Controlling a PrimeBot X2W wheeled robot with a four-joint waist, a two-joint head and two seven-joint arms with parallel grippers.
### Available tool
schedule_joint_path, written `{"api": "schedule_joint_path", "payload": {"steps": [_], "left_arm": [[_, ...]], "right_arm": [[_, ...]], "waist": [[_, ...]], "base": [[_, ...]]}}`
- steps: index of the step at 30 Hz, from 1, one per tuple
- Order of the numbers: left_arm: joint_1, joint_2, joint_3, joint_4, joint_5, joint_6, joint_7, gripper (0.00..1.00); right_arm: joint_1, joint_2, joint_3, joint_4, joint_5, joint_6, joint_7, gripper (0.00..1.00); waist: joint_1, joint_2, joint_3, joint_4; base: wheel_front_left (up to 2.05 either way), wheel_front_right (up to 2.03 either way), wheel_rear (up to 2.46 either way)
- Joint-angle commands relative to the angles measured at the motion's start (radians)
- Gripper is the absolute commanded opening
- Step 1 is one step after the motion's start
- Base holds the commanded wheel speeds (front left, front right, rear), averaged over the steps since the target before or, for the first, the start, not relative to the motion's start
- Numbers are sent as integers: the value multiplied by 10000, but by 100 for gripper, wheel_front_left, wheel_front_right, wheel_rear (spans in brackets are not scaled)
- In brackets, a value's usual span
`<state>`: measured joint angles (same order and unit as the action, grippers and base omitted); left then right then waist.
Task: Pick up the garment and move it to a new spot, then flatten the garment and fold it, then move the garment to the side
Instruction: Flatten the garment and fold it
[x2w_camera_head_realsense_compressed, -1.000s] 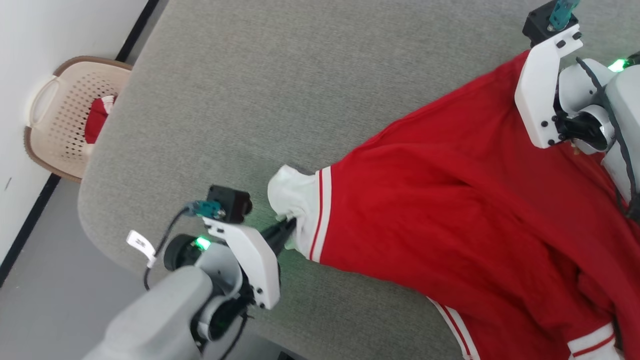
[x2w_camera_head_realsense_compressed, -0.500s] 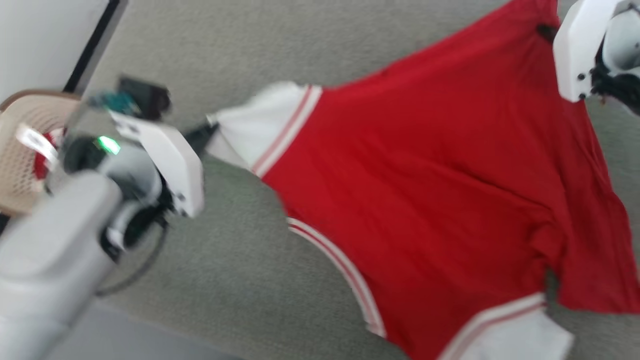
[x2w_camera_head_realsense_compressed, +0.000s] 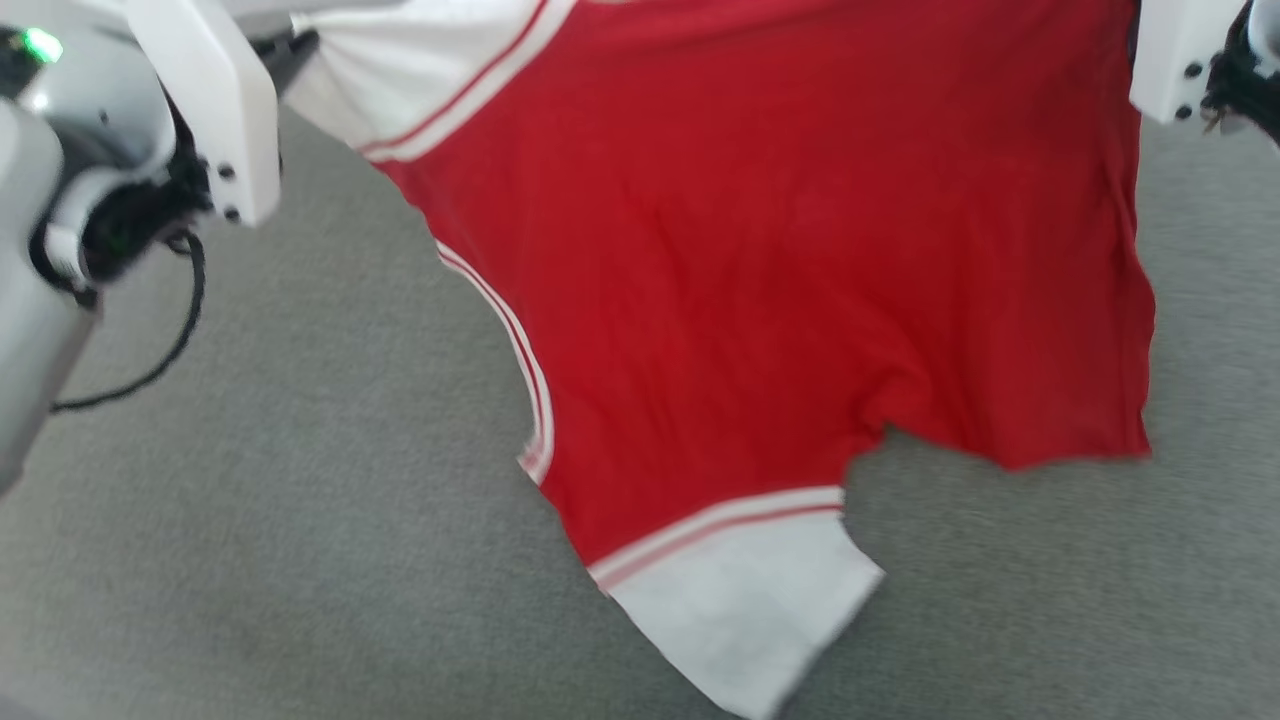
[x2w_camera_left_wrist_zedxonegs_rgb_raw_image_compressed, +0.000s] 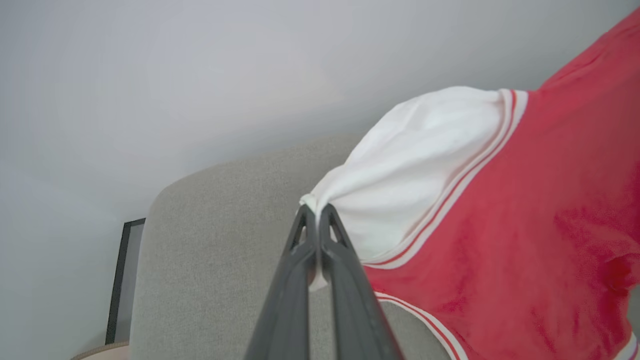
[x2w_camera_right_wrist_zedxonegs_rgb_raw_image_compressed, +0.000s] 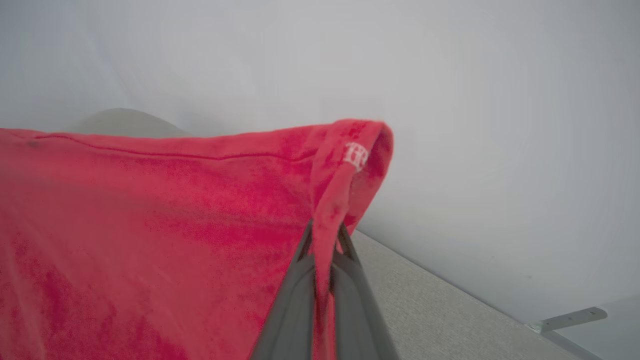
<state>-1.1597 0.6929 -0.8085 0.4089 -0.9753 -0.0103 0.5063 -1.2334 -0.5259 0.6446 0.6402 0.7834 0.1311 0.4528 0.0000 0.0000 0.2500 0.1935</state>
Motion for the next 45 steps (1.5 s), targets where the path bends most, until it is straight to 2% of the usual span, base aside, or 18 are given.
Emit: {"api": "schedule_joint_path", "payload": {"steps": [1, 6, 11, 16, 17, 20, 25, 29, 33, 37, 41, 43, 45], "left_arm": [[-247, 3, -8, 145, 156, -56, 56, 0], [-1147, -328, -64, 1039, 349, -332, 111, 0], [-2300, -922, -11, 2101, 970, -452, -848, 0], [-3786, -1569, 46, 3217, 1818, -457, -2556, 0], [-3786, -1569, 46, 3217, 1818, -457, -2556, 0], [-4796, -1850, 128, 3900, 2427, -275, -3931, 0], [-6112, -2283, 211, 5036, 3326, 269, -6347, 0], [-6452, -2712, 139, 5725, 3517, 47, -7401, 0], [-5889, -2984, -58, 6376, 3485, -552, -7586, 0], [-5121, -3282, -400, 7028, 3196, -1039, -7111, 0], [-4087, -3474, -741, 7227, 2749, -1193, -6245, 0], [-3413, -3591, -1063, 6857, 2381, -1195, -5480, 0], [-2818, -3443, -1358, 6298, 1785, -1188, -4722, 0]], "right_arm": [[-110, 50, -79, -71, 50, -7, -48, 0], [-414, 158, -461, -57, -324, -7, -66, 0], [-1036, 562, -1088, 584, -1011, -7, -537, 0], [-1998, 1192, -1865, 1758, -2108, -7, -1834, 0], [-1998, 1192, -1865, 1758, -2108, -7, -1834, 0], [-2621, 1564, -2249, 2450, -2853, -7, -2981, 0], [-3436, 2078, -2798, 3488, -4195, -7, -5302, 0], [-3672, 2470, -2939, 4329, -4996, -7, -6323, 0], [-3194, 2970, -2582, 5020, -5059, -7, -6238, 0], [-2563, 3149, -2008, 5237, -4500, -7, -5806, 0], [-1715, 3017, -1439, 5083, -3639, -7, -5062, 0], [-1248, 2837, -1168, 4829, -3167, -7, -4742, 0], [-674, 2661, -939, 4464, -2607, -7, -4384, 0]], "waist": [[0, 0, -272, -293], [0, 0, -373, -604], [0, 0, 43, -846], [0, 0, 797, -1054], [0, 0, 797, -1054], [0, 0, 1215, -1143], [0, 0, 1697, -1170], [0, 0, 1895, -1058], [0, 0, 1944, -898], [0, 0, 1896, -709], [0, 0, 1735, -500], [0, 0, 1598, -409], [0, 0, 1432, -316]], "base": [[0, 0, 0], [0, 0, 0], [0, 0, 0], [0, 0, 0], [0, 0, 0], [0, 0, 0], [0, 0, 0], [0, 0, 0], [0, 0, 0], [0, 0, 0], [0, 0, 0], [0, 0, 0], [0, 0, 0]]}}
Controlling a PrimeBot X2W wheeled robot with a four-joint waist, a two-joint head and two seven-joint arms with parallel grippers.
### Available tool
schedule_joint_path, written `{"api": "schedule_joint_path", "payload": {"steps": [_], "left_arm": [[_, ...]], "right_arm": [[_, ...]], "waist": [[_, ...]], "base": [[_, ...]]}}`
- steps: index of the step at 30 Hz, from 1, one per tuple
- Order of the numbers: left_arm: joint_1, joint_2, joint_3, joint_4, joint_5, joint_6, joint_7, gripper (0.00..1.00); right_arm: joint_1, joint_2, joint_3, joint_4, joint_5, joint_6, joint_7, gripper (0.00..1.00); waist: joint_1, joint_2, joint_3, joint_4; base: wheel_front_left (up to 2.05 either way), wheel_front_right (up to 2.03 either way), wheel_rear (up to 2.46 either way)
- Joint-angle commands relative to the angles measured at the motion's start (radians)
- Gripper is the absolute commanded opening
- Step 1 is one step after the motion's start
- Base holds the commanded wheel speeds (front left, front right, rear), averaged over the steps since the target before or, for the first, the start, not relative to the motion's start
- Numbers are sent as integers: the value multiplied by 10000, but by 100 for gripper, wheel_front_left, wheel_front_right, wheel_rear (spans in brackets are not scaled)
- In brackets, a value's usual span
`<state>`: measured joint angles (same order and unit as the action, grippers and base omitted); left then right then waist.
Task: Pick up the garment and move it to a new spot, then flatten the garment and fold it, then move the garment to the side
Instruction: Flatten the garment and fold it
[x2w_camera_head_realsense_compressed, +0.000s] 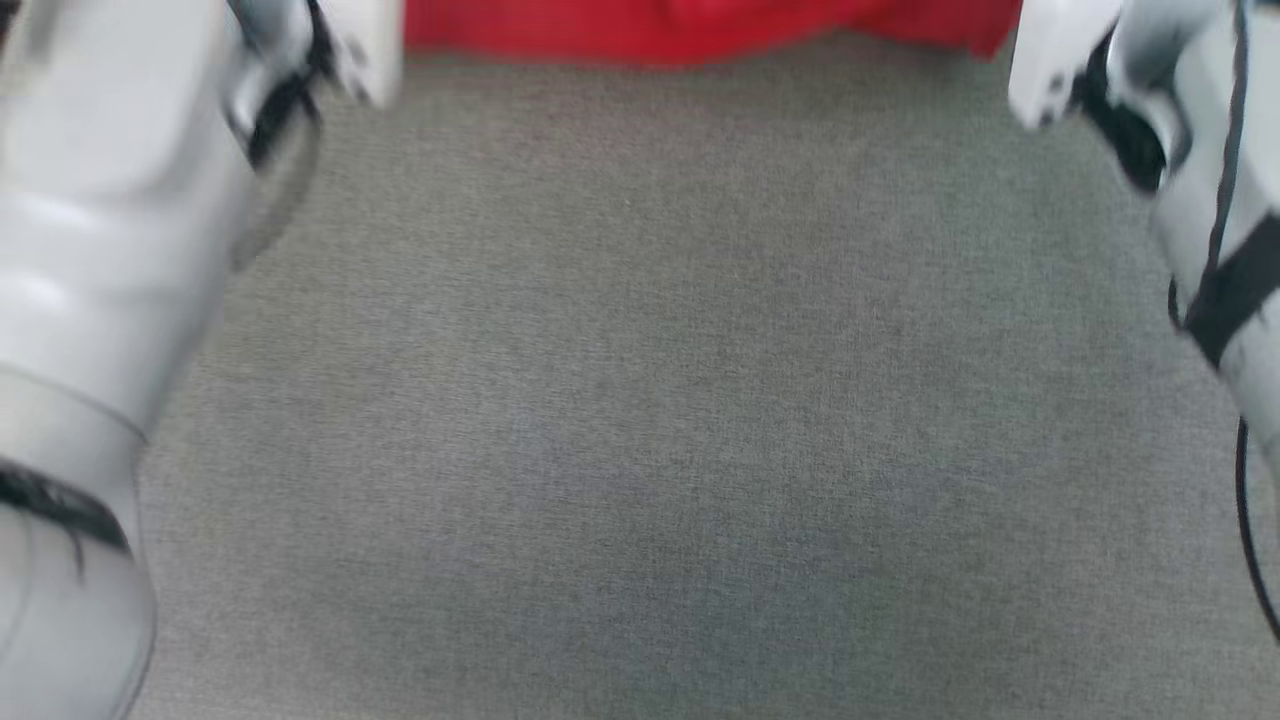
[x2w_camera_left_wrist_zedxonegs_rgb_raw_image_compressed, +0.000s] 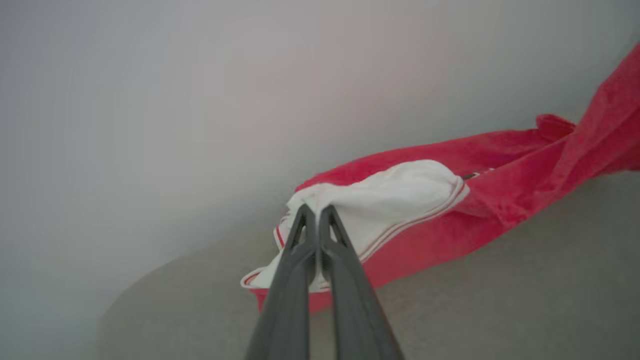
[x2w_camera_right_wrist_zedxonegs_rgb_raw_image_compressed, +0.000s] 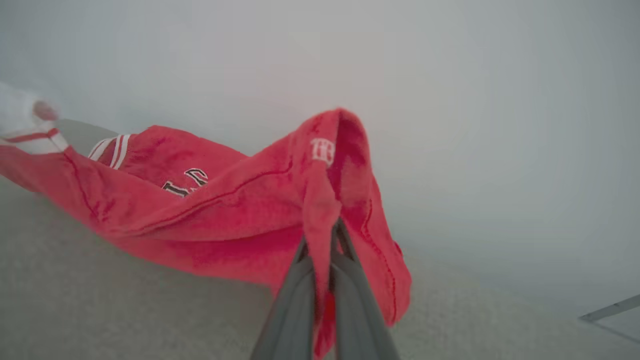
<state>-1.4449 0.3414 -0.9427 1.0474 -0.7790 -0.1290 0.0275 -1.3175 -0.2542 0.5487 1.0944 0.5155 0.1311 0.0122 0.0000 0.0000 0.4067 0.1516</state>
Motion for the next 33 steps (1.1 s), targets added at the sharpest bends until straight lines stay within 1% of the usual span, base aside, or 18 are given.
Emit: {"api": "schedule_joint_path", "payload": {"steps": [1, 4, 6, 11, 12, 15, 16, 18, 20, 26, 30, 33], "left_arm": [[332, 209, -132, -365, -400, -1, 408, 0], [1363, 550, -566, -1281, -1132, -4, 1406, 0], [1818, 893, -738, -1818, -1530, -5, 2056, 0], [3153, 1632, -961, -3140, -2287, 20, 3171, 0], [3384, 1811, -1005, -3485, -2375, 99, 3322, 0], [4229, 2402, -1100, -4607, -2559, 539, 3737, 0], [4229, 2402, -1100, -4607, -2559, 539, 3737, 0], [4869, 2824, -1123, -5509, -2796, 948, 3985, 0], [5465, 3311, -1166, -6498, -2949, 1449, 4180, 0], [7317, 4649, -1164, -9214, -3472, 3004, 4305, 0], [8422, 5284, -1253, -10581, -3831, 3874, 4224, 0], [9093, 5638, -1255, -11379, -4048, 4430, 4107, 0]], "right_arm": [[403, -226, 143, -303, 320, -7, 170, 0], [1265, -614, 494, -1094, 1066, -7, 593, 0], [1869, -959, 639, -1626, 1525, -7, 856, 0], [3438, -1810, 819, -3115, 2300, -7, 1168, 0], [3770, -1955, 781, -3393, 2397, -7, 1202, 0], [4861, -2269, 609, -4214, 2658, -5, 1357, 0], [4861, -2269, 609, -4214, 2658, -5, 1357, 0], [5502, -2508, 381, -4769, 2674, -7, 1390, 0], [6198, -2690, 122, -5295, 2560, -7, 1496, 0], [8114, -2877, -872, -7061, 2256, -7, 2205, 0], [9495, -2858, -1633, -8318, 1941, -7, 2863, 0], [10594, -2784, -2240, -9342, 1676, -5, 3377, 0]], "waist": [[0, 0, -215, 148], [0, 0, -474, 210], [0, 0, -670, 253], [0, 0, -1176, 325], [0, 0, -1266, 318], [0, 0, -1570, 289], [0, 0, -1570, 289], [0, 0, -1715, 259], [0, 0, -1831, 235], [0, 0, -2076, 146], [0, 0, -2191, 110], [0, 0, -2256, 91]], "base": [[0, 0, 0], [0, 0, 0], [0, 0, 0], [0, 0, 0], [0, 0, 0], [0, 0, 0], [0, 0, 0], [0, 0, 0], [0, 0, 0], [0, 0, 0], [0, 0, 0], [0, 0, 0]]}}
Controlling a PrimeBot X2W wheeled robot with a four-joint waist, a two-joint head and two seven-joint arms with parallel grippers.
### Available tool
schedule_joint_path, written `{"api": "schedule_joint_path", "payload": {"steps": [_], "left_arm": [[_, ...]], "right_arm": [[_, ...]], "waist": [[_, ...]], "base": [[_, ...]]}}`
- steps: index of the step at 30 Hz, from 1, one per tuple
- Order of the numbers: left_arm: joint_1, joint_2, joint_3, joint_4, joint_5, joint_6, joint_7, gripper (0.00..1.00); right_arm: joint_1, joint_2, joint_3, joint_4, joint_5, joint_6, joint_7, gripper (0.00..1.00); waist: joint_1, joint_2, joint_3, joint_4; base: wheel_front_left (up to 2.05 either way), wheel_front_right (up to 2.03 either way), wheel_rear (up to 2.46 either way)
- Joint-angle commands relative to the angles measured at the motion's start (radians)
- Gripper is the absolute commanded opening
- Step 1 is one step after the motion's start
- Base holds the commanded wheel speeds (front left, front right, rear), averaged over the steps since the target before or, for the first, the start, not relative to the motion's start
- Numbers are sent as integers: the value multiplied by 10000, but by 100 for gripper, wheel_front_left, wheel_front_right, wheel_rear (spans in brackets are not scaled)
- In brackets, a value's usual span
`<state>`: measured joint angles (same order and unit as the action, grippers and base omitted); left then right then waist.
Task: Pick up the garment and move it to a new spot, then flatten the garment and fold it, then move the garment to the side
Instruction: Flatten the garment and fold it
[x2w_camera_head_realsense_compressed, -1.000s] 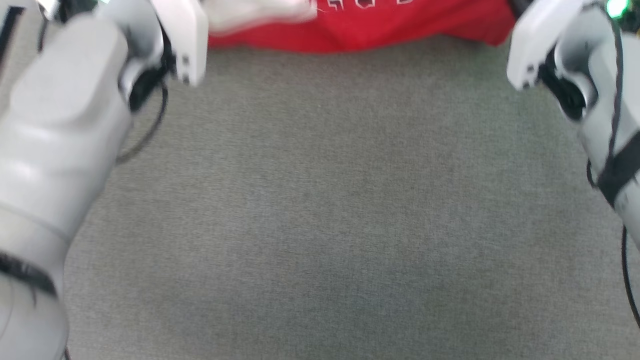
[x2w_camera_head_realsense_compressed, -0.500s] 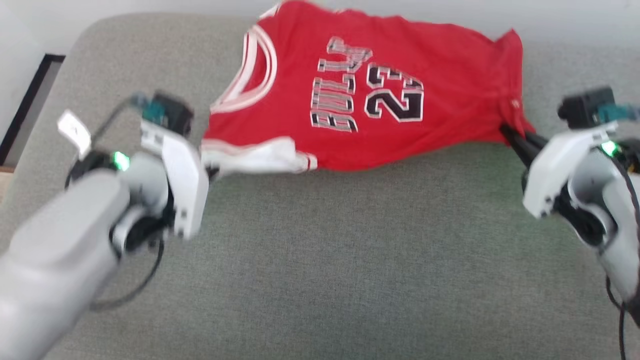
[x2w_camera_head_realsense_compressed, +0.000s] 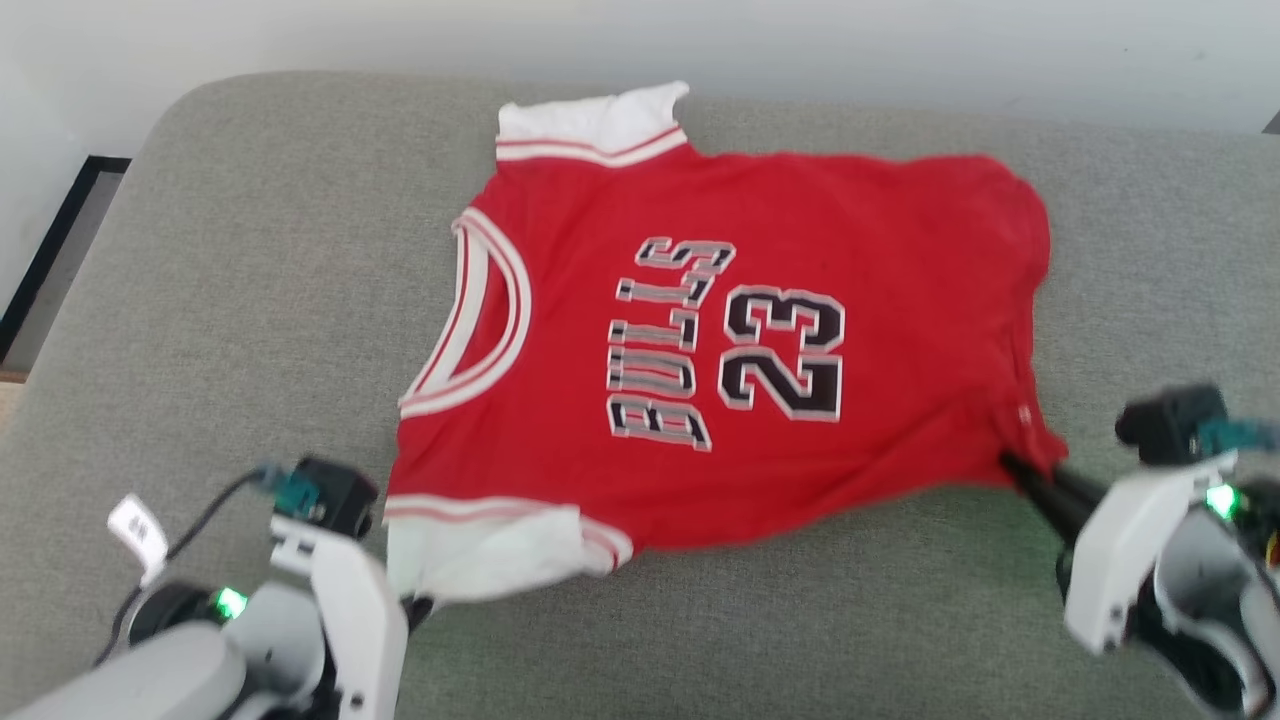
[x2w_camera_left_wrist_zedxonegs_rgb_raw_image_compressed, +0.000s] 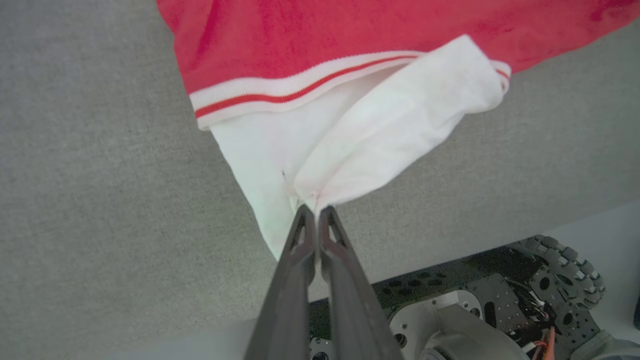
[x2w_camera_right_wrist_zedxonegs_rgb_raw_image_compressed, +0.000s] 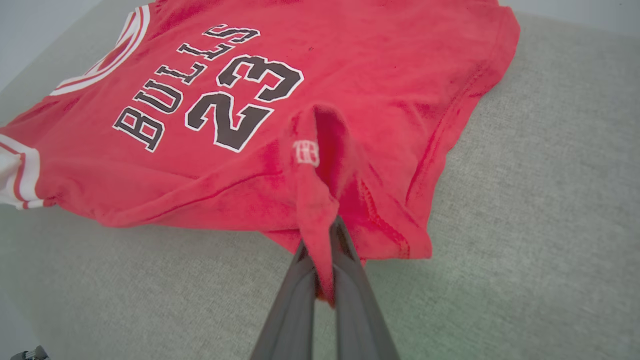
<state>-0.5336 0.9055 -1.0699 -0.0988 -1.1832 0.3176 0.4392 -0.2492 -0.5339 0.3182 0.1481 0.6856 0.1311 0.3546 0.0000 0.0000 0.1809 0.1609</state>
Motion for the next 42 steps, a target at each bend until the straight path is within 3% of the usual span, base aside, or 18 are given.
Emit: {"api": "schedule_joint_path", "payload": {"steps": [1, 6, 14, 19, 22, 27, 30, 36, 42], "left_arm": [[191, 131, 2, -138, -81, 128, -26, 0], [1241, 749, 93, -1049, -592, 856, -335, 0], [2163, 1468, 109, -2079, -1203, 1740, -289, 0], [1680, 1868, 430, -2619, -825, 1858, -465, 0], [1055, 2168, 686, -2768, -315, 1712, -504, 0], [-77, 2398, 985, -2639, 602, 1255, -339, 0], [-969, 2294, 1103, -2250, 1198, 705, -133, 0], [-2643, 1310, 976, -545, 2104, -672, 288, 0], [-3793, -68, 430, 2099, 2612, -2361, 519, 0]], "right_arm": [[293, 54, -104, -259, -112, -5, 117, 0], [2335, 197, -921, -2433, -590, -5, 984, 0], [4152, 385, -1525, -4239, -626, -5, 1667, 0], [4391, 696, -1954, -4701, -638, -5, 1429, 0], [4166, 980, -2210, -4859, -792, -5, 1346, 0], [3674, 1446, -2587, -4840, -1054, -7, 1265, 0], [3114, 1786, -2813, -4690, -1418, -7, 1272, 0], [1839, 2607, -3209, -3914, -2207, -7, 1338, 0], [802, 3261, -3187, -2803, -2781, -7, 1571, 0]], "waist": [[0, 0, -15, -9], [0, 0, 42, -150], [0, 0, 206, -359], [0, 0, 276, -462], [0, 0, 327, -572], [0, 0, 437, -734], [0, 0, 584, -888], [0, 0, 975, -1105], [0, 0, 1374, -1255]], "base": [[0, 0, 0], [0, 0, 0], [0, 0, 0], [0, 0, 0], [0, 0, 0], [0, 0, 0], [0, 0, 0], [0, 0, 0], [0, 0, 0]]}}
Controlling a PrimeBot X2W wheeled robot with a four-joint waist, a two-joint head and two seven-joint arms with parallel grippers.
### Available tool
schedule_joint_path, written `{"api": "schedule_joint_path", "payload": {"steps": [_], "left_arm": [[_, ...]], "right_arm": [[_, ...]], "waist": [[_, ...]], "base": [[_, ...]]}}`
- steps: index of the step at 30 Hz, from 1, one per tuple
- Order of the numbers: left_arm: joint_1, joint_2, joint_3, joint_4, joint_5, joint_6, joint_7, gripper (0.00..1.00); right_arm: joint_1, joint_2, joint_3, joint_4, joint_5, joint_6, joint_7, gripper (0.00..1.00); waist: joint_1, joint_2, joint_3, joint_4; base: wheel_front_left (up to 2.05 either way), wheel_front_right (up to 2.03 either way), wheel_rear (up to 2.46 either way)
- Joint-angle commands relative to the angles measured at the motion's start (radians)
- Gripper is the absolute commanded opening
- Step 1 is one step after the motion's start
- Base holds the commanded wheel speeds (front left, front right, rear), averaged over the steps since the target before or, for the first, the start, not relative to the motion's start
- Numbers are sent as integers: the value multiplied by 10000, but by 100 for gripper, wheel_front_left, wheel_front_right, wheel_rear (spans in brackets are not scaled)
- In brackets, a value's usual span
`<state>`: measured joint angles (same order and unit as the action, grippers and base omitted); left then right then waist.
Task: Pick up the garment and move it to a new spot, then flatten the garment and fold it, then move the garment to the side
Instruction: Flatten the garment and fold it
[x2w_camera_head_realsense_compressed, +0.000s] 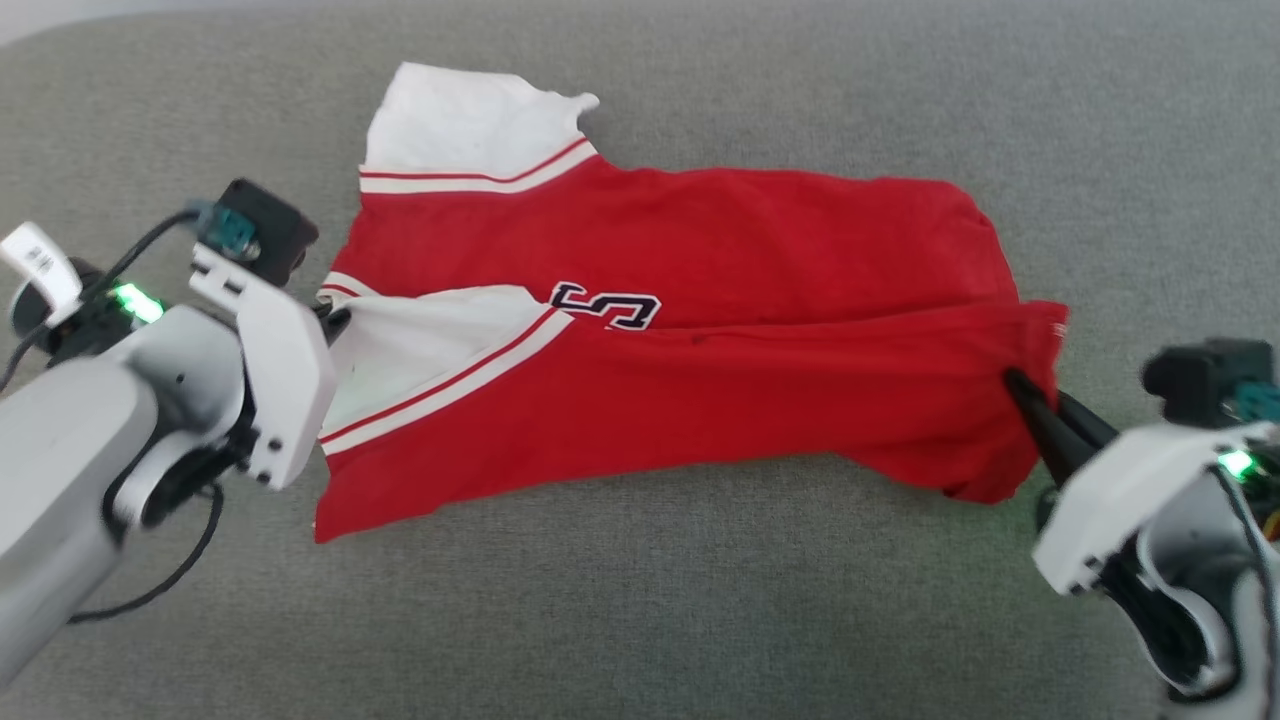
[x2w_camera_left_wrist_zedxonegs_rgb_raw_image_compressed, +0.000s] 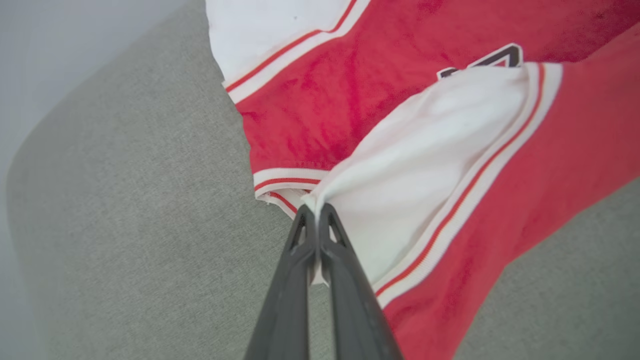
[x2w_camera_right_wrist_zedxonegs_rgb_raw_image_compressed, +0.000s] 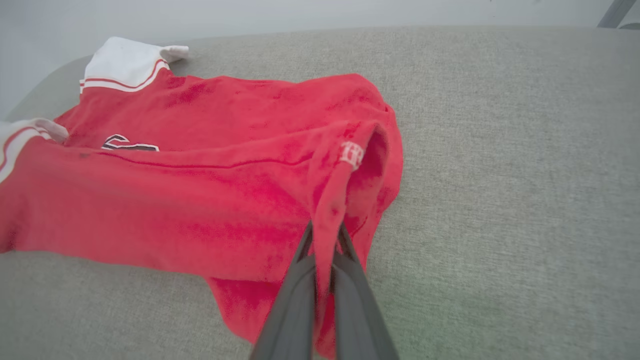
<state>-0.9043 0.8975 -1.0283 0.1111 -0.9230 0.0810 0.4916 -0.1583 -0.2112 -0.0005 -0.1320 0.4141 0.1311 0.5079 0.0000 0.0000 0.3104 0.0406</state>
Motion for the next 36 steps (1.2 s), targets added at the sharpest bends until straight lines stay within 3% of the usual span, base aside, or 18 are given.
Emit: {"api": "schedule_joint_path", "payload": {"steps": [1, 7, 12, 13, 15, 16, 17, 18, 23, 30, 36], "left_arm": [[-199, -238, 3, 503, -113, -207, -6, 0], [-754, -1429, -251, 3166, -433, -1252, 296, 0], [-758, -2252, -341, 5048, -1098, -1582, 1055, 0], [-758, -2381, -363, 5370, -1145, -1594, 1211, 12], [-792, -2618, -311, 5871, -1390, -1637, 1399, 44], [-849, -2700, -319, 6039, -1411, -1666, 1461, 62], [-899, -2764, -282, 6180, -1496, -1665, 1487, 96], [-965, -2806, -279, 6263, -1507, -1698, 1515, 100], [-1228, -2780, -242, 6184, -1444, -1677, 1470, 100], [-929, -2276, -122, 5301, -1557, -1229, 1570, 100], [-49, -1294, 17, 3310, -1859, -122, 1897, 100]], "right_arm": [[-231, 109, 43, 210, -137, -7, 113, 0], [-1097, 458, 390, 1283, -405, -5, 380, 0], [-1550, 665, 442, 2130, -623, -5, 1028, 0], [-1621, 684, 446, 2239, -687, -7, 1145, 11], [-1763, 648, 592, 2297, -718, -5, 1308, 49], [-1820, 667, 572, 2310, -699, -5, 1350, 90], [-1846, 692, 627, 2294, -632, -5, 1432, 100], [-1849, 680, 708, 2231, -565, -5, 1494, 100], [-1626, 593, 758, 1556, -381, -5, 1699, 100], [-1054, 574, 458, 269, -472, -5, 1371, 100], [-319, 898, -348, -845, -803, -5, 226, 100]], "waist": [[0, 0, 140, -93], [0, 0, 457, -316], [0, 0, 519, -428], [0, 0, 513, -444], [0, 0, 474, -459], [0, 0, 437, -461], [0, 0, 386, -459], [0, 0, 327, -451], [0, 0, 11, -385], [0, 0, -342, -313], [0, 0, -576, -370]], "base": [[0, 0, 0], [0, 0, 0], [0, 0, 0], [0, 0, 0], [0, 0, 0], [0, 0, 0], [0, 0, 0], [0, 0, 0], [0, 0, 0], [0, 0, 0], [0, 0, 0]]}}
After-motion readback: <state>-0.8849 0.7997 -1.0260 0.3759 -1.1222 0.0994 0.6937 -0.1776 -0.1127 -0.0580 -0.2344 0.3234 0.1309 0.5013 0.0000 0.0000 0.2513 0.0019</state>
